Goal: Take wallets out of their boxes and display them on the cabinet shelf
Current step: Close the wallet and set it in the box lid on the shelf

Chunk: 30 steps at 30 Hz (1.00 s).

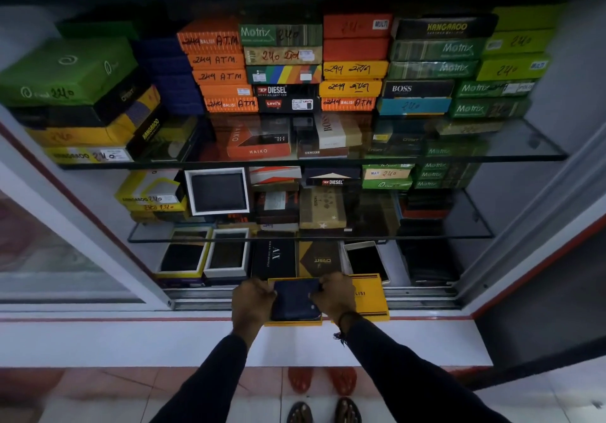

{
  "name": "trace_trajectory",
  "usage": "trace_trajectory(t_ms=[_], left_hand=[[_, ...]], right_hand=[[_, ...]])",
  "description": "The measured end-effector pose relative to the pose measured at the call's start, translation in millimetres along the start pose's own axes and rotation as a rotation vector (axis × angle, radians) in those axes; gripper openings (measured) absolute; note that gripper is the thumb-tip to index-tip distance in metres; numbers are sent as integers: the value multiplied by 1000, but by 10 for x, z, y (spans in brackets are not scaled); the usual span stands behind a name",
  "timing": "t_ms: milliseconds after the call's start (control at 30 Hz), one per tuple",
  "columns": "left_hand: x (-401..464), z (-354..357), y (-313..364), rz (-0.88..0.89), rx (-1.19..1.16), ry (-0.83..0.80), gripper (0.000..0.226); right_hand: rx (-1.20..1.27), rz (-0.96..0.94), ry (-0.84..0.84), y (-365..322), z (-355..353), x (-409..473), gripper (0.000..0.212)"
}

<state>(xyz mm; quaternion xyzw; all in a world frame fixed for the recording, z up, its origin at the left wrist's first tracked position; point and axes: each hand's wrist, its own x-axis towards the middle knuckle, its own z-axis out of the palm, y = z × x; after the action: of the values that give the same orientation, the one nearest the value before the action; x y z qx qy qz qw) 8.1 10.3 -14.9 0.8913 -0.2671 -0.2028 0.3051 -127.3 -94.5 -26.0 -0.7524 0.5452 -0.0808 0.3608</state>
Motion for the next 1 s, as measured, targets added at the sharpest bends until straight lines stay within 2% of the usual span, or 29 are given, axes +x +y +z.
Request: trace_trajectory(t_ms=[67, 267, 367, 500, 600, 700, 733, 867, 1000], left_hand=[[41, 23, -46, -19, 3, -41, 6], [120, 42, -152, -47, 53, -185, 22], [66, -28, -119, -102, -15, -180, 15], [-103, -203, -65, -96, -71, -84, 14], [-266, -333, 13, 7, -155, 11, 13], [-398, -499, 228, 154, -247, 97, 19], [-411, -552, 336, 204, -276, 125, 20], [-318, -736, 818, 418, -298, 276, 17], [71, -746, 1245, 519, -298, 296, 20]], right_hand=[[-65, 2, -1, -30, 91, 3, 18], [-195, 43, -19, -133, 164, -13, 26], [-77, 61, 19, -214, 118, -70, 39], [154, 95, 115, -284, -46, -212, 24], [315, 30, 191, -346, -300, -346, 33], [412, -70, 277, -399, -568, -381, 16], [462, -102, 296, -422, -660, -359, 17], [562, -167, 418, -589, -1044, -169, 36], [681, -148, 488, -864, -1356, 140, 37]])
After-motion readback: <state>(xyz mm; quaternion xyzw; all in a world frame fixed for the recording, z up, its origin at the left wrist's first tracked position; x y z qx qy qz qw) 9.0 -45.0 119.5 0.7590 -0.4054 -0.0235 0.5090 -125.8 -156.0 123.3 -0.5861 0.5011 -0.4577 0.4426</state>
